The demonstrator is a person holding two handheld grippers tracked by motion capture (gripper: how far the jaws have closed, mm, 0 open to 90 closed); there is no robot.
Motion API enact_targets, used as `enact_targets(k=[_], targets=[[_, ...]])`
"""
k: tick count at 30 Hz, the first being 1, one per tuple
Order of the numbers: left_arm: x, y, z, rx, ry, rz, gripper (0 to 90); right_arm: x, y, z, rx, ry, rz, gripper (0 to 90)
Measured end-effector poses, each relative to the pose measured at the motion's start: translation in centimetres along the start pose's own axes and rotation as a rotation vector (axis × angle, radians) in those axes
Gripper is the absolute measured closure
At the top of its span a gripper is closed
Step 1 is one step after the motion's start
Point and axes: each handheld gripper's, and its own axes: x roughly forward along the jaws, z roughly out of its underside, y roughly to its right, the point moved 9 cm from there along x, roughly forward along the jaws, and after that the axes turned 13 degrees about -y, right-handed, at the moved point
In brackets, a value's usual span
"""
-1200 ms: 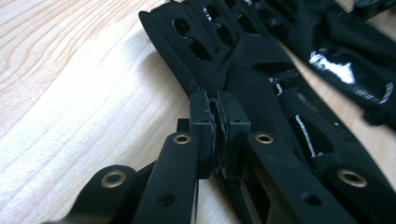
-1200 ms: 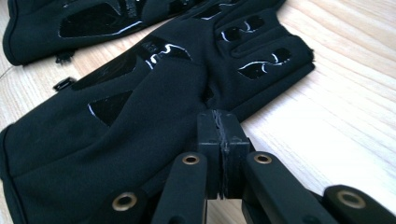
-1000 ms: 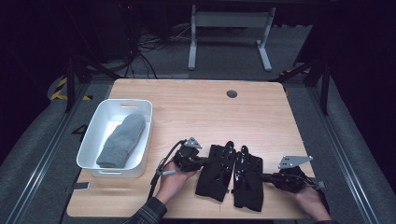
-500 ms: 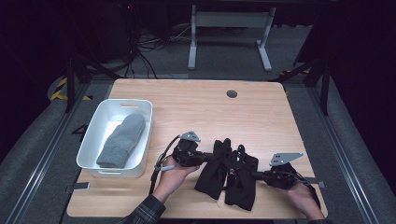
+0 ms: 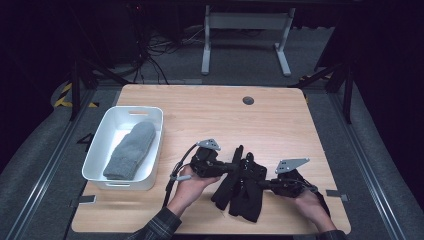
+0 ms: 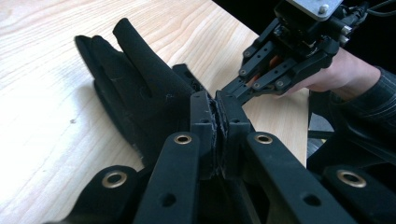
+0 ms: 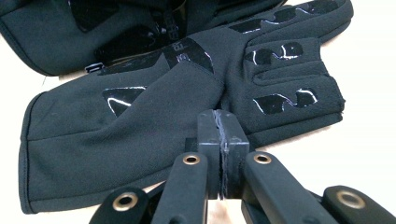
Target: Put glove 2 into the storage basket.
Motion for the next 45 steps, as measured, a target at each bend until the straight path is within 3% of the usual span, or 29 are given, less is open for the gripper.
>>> enact_targets(k=[13,22,25,28,31,33,34,36,39,41,43,45], targets=[[0.9,0.3,-0.5,0.012,-0.007,0.002,86.9,1.3,-0.6,-2.1,-0.019,0.004,-0.003,90.0],[3.1,0.6,0.0,0.021,-0.051,0.016,86.7,1.7,-1.4,-3.1,-0.051,0.024,-0.006,90.0],[4.4,0.8,0.5,0.027,-0.079,0.025,86.1,0.5,-0.8,-2.8,-0.036,0.051,0.021,90.0],[5.3,1.2,0.7,0.042,-0.097,0.031,82.6,-0.7,0.5,-2.2,0.0,0.068,0.083,89.7],[5.5,1.7,0.6,0.06,-0.101,0.033,75.4,-1.7,2.2,-1.2,0.049,0.086,0.15,76.7],[5.3,2.0,0.5,0.071,-0.099,0.037,75.5,-2.4,3.7,-0.4,0.098,0.099,0.191,66.3],[5.0,2.0,0.5,0.075,-0.093,0.032,75.3,-2.6,4.1,-0.1,0.115,0.1,0.2,63.3],[4.3,1.4,0.3,0.074,-0.075,-0.018,72.1,-3.0,5.2,0.6,0.156,0.109,0.224,52.0],[3.0,-0.3,0.4,0.037,-0.055,-0.078,61.3,-3.2,6.4,1.3,0.202,0.115,0.257,43.1],[2.8,-1.5,0.8,0.007,-0.069,-0.134,51.8,-3.3,7.0,1.6,0.222,0.113,0.269,40.1],[3.4,-2.0,1.2,-0.011,-0.094,-0.133,42.7,-3.3,7.3,1.8,0.236,0.112,0.28,38.0],[4.3,-2.2,1.6,-0.011,-0.126,-0.162,32.9,-3.2,7.5,1.9,0.244,0.109,0.282,36.6]])
